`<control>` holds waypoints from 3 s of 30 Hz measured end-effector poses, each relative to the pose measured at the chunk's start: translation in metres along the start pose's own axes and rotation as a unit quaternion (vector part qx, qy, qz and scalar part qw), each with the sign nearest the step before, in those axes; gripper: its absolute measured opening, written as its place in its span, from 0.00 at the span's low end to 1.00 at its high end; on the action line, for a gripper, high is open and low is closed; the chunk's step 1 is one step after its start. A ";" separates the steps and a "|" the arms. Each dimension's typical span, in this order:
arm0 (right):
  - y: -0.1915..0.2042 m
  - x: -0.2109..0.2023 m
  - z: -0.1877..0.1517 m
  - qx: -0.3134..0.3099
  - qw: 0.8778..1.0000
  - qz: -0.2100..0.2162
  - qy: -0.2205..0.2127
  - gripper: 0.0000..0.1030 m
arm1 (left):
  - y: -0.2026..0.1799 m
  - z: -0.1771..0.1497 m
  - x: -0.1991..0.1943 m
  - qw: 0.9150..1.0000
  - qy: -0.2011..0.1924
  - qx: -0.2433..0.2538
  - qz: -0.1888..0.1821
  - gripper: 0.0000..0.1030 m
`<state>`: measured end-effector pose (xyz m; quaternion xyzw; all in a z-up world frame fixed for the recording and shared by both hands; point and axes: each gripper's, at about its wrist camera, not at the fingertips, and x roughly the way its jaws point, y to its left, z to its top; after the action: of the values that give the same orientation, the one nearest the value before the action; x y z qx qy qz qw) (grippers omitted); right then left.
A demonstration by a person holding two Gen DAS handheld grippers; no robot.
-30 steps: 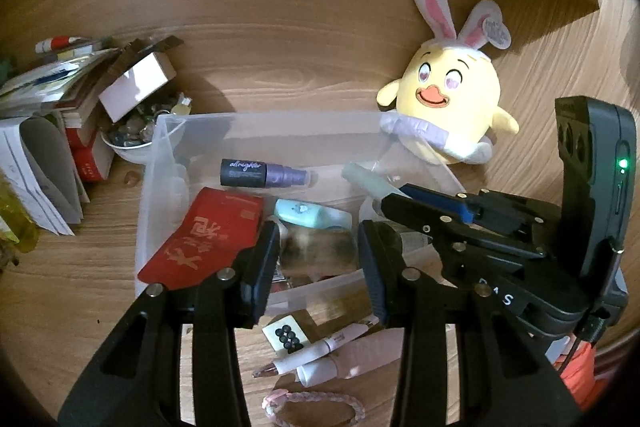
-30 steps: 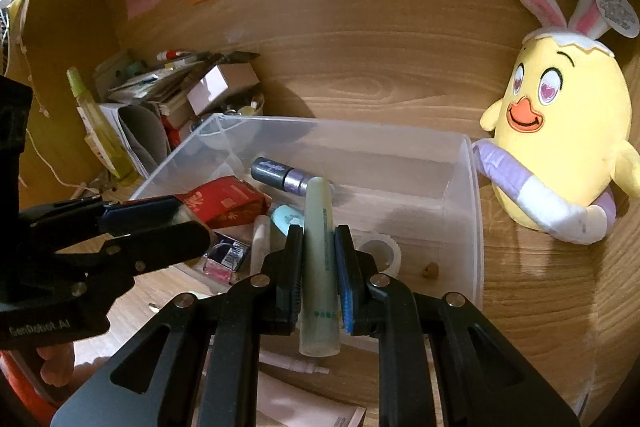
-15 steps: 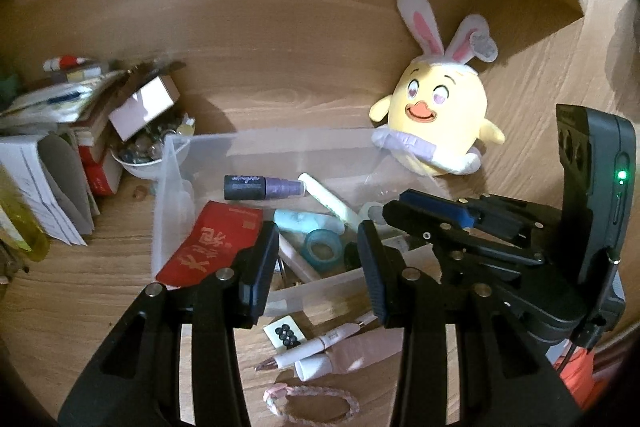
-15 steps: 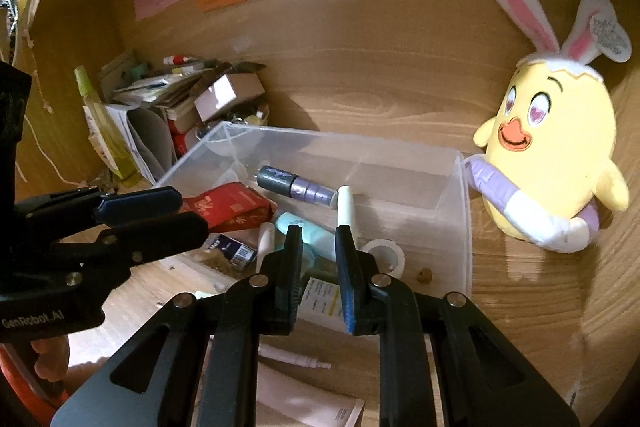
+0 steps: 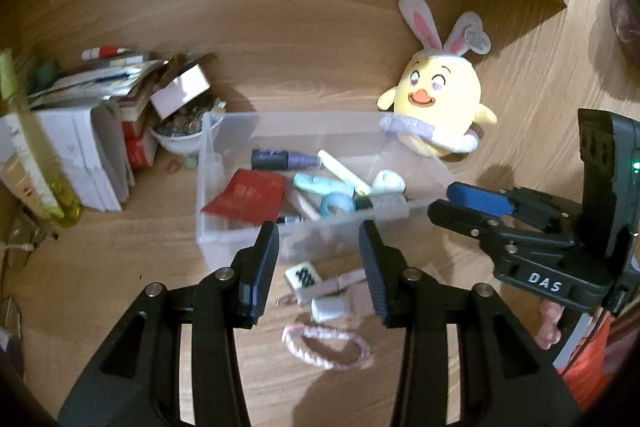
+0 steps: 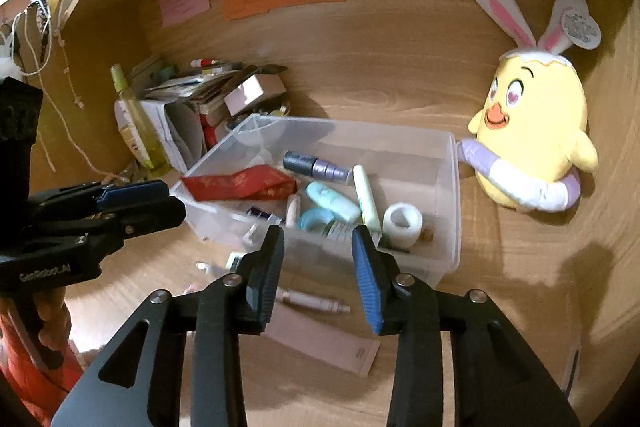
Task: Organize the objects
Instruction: 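Carry the block and mint-green tube into the clear box and open both tools, then grasp the pink braided cord with the left tool while the right tool approaches the beige tube, then grasp the beige tube with the white cap with the right tool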
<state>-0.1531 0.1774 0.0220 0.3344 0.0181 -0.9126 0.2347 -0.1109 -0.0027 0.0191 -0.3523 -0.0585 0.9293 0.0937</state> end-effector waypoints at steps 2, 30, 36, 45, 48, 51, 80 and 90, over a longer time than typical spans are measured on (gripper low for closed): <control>0.001 -0.002 -0.006 -0.003 1.000 0.008 0.006 0.44 | 0.001 -0.008 -0.003 1.000 0.001 -0.003 0.004 0.41; 0.003 0.043 -0.064 -0.038 0.992 0.014 0.119 0.52 | 0.012 -0.069 0.059 0.993 0.112 -0.013 0.022 0.42; 0.005 0.042 -0.062 -0.047 0.992 0.003 0.113 0.63 | 0.009 -0.070 0.060 0.994 0.104 0.001 0.032 0.34; 0.016 0.054 -0.053 -0.066 0.989 0.019 0.128 0.71 | 0.010 -0.077 0.050 0.994 0.103 0.011 0.032 0.14; 0.025 0.048 -0.058 -0.081 0.986 0.041 0.136 0.71 | 0.012 -0.080 0.045 0.994 0.103 0.013 0.033 0.14; 0.036 0.041 -0.061 -0.110 0.984 0.042 0.136 0.71 | 0.016 -0.084 0.039 0.994 0.105 0.010 0.032 0.14; 0.084 0.080 -0.059 -0.148 0.977 0.050 0.144 0.43 | 0.044 -0.096 0.022 0.995 0.088 -0.015 0.042 0.17; 0.080 0.068 -0.063 -0.123 0.983 0.040 0.127 0.20 | 0.048 -0.098 0.017 0.995 0.083 -0.041 0.029 0.12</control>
<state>-0.1255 0.0899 -0.0588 0.4168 0.1461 -0.8434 0.3061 -0.0640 -0.0418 -0.0732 -0.4331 -0.0779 0.8962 0.0565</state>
